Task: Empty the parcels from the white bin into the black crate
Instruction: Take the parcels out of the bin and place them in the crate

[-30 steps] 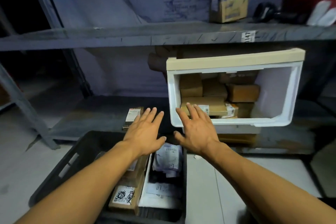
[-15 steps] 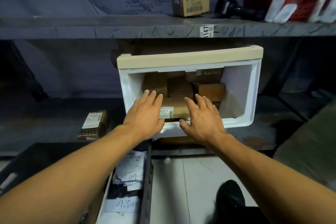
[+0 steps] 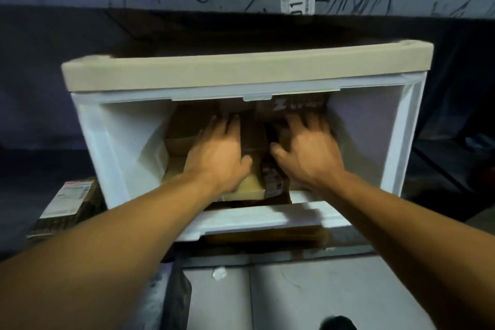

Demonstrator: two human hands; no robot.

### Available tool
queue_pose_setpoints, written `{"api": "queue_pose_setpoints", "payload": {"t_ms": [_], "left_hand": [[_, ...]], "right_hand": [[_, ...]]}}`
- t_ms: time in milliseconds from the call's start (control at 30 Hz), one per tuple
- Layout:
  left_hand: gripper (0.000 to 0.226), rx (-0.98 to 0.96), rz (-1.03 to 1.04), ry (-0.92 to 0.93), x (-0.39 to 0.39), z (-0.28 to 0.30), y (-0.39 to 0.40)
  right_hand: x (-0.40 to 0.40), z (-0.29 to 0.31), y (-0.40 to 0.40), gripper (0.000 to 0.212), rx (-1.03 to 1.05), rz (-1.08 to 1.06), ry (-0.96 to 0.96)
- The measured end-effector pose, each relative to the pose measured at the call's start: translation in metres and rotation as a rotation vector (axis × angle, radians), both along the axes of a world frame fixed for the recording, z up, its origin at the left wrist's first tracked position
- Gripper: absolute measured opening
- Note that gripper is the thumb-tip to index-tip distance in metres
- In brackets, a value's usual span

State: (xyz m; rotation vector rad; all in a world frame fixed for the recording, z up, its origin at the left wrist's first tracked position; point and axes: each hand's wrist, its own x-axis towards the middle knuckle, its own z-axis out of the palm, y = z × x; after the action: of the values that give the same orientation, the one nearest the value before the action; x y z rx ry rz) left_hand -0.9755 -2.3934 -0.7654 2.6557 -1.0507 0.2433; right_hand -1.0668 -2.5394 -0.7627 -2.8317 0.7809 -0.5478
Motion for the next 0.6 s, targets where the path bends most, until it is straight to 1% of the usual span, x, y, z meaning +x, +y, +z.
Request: {"api": "queue_pose_setpoints", "payload": {"t_ms": [133, 233, 300, 333, 433, 533, 600], "left_hand": [[0.068, -0.122, -0.006, 0.097, 0.024, -0.007, -0.036], [0.056, -0.203, -0.014, 0.169, 0.042, -0.012, -0.063], [0.058, -0.298, -0.044, 0.197, 0.052, -0.015, -0.08], [0.059, -0.352, -0.065, 0.217, 0.055, -0.016, -0.087], [0.055, -0.511, -0.103, 0.29, 0.061, -0.016, -0.103], [0.055, -0.603, -0.11, 0.391, 0.061, -0.015, -0.11], [0.055, -0.688, -0.078, 0.475, 0.061, -0.015, -0.112]], "right_hand": [[0.027, -0.005, -0.04, 0.062, 0.092, -0.037, -0.092], [0.046, -0.002, -0.058, 0.046, 0.27, -0.084, -0.21], [0.055, 0.0, -0.065, 0.035, 0.341, -0.089, -0.34], [0.057, 0.002, -0.067, 0.034, 0.357, -0.078, -0.394], [0.064, 0.009, -0.072, 0.043, 0.437, -0.042, -0.434], [0.073, 0.013, -0.075, 0.04, 0.593, -0.088, -0.526], [0.076, 0.012, -0.075, 0.06, 0.674, -0.141, -0.613]]}}
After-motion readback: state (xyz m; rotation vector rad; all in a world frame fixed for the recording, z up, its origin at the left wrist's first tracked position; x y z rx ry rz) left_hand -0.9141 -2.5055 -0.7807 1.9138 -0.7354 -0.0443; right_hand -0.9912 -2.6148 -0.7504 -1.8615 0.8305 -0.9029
